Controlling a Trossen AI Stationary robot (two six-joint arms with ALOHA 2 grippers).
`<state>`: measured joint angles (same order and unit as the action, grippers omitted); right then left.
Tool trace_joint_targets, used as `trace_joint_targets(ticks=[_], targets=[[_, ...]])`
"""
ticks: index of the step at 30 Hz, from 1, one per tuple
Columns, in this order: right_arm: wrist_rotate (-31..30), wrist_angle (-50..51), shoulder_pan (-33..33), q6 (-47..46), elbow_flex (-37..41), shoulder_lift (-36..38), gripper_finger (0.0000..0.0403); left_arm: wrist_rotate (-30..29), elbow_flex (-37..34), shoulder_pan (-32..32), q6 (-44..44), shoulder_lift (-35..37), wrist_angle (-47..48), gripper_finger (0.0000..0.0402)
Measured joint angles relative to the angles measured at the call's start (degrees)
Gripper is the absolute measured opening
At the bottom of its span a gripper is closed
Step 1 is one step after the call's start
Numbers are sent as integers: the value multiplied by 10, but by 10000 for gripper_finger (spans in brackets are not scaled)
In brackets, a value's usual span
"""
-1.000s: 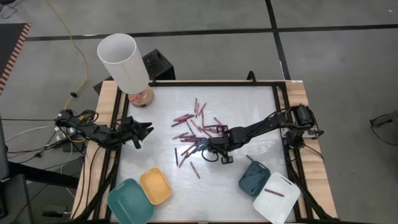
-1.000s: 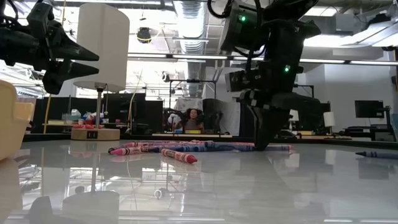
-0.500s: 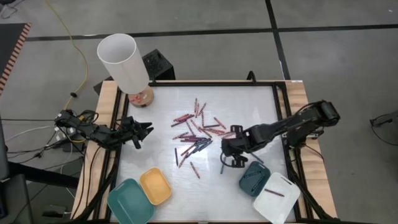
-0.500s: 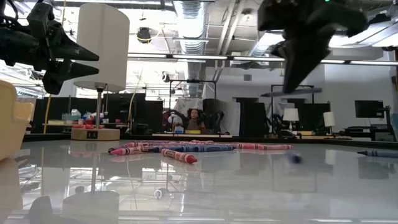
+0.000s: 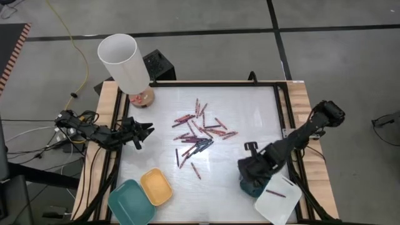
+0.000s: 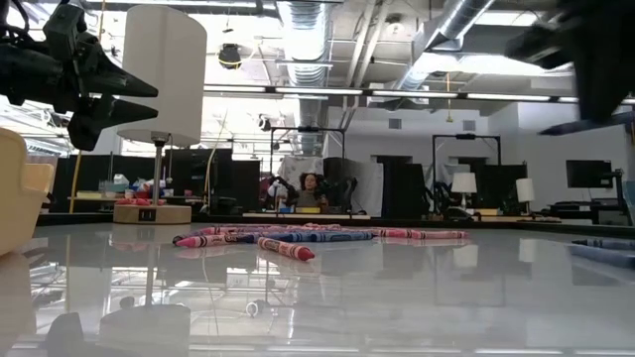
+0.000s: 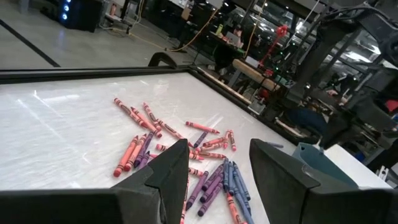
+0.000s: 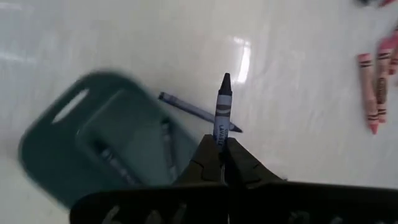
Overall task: Sort crayons
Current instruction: Put the blue crayon into the dark blue bin
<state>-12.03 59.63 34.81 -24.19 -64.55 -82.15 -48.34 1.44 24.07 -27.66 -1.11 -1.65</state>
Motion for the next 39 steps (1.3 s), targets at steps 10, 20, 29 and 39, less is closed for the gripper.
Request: trace_joint_targets(ticks=[10, 20, 29, 39], targets=[[0, 57, 81, 6, 0, -6, 1, -1, 0, 0, -2, 0, 0, 160], [19, 51, 98, 32, -1, -54, 1, -1, 0, 0, 0, 0, 0, 160], [31, 41, 98, 96, -1, -114, 1, -1, 0, 0, 0, 0, 0, 160], [42, -2, 98, 124, -1, -118, 1, -1, 0, 0, 1, 0, 0, 160]])
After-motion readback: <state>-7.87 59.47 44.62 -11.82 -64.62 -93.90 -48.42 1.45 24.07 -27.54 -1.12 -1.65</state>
